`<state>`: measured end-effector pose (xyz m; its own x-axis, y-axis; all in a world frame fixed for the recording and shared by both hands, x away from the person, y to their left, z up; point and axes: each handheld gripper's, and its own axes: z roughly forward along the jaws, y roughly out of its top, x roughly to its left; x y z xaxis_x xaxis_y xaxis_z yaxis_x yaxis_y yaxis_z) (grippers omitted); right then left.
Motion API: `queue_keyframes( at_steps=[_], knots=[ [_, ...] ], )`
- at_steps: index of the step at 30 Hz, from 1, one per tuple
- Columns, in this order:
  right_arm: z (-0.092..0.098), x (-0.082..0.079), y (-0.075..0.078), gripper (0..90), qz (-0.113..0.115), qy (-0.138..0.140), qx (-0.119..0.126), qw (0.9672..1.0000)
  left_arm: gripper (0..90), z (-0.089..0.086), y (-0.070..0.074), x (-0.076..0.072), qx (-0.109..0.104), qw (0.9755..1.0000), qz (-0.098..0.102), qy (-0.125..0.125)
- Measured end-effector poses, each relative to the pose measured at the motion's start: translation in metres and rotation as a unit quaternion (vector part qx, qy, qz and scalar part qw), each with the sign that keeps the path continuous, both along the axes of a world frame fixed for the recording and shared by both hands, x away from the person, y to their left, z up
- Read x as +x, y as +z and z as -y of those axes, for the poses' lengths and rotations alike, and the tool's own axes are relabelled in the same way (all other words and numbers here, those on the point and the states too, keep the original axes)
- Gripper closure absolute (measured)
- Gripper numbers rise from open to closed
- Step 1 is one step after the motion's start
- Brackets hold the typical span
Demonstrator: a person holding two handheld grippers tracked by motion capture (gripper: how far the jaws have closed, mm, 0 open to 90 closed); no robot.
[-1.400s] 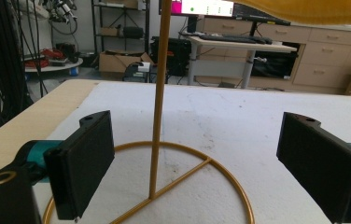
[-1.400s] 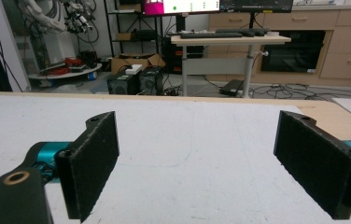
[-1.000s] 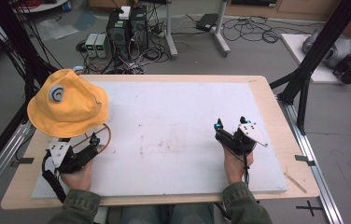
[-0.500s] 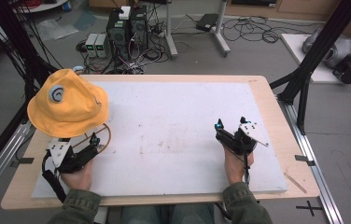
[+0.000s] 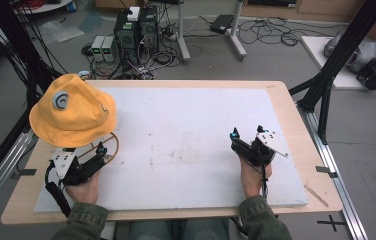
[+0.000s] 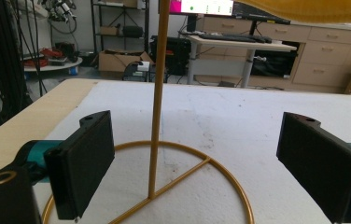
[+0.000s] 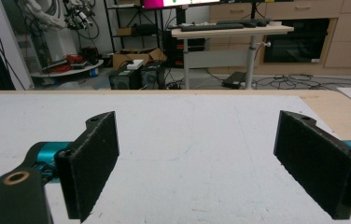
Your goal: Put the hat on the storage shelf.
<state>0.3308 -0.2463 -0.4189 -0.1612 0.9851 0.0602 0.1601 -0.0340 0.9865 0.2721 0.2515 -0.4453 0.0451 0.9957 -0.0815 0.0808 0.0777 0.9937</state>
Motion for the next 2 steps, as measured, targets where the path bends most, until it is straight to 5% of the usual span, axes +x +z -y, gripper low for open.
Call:
queue_keyframes(
  at_steps=[2],
  knots=[
    [-0.0001,0.0003,-0.0001,13.9,0.000,0.000,0.001,1.0000,11.5,0.0001,0.0000,-0.0002,0.000,1.0000,0.000,0.000]
  ],
)
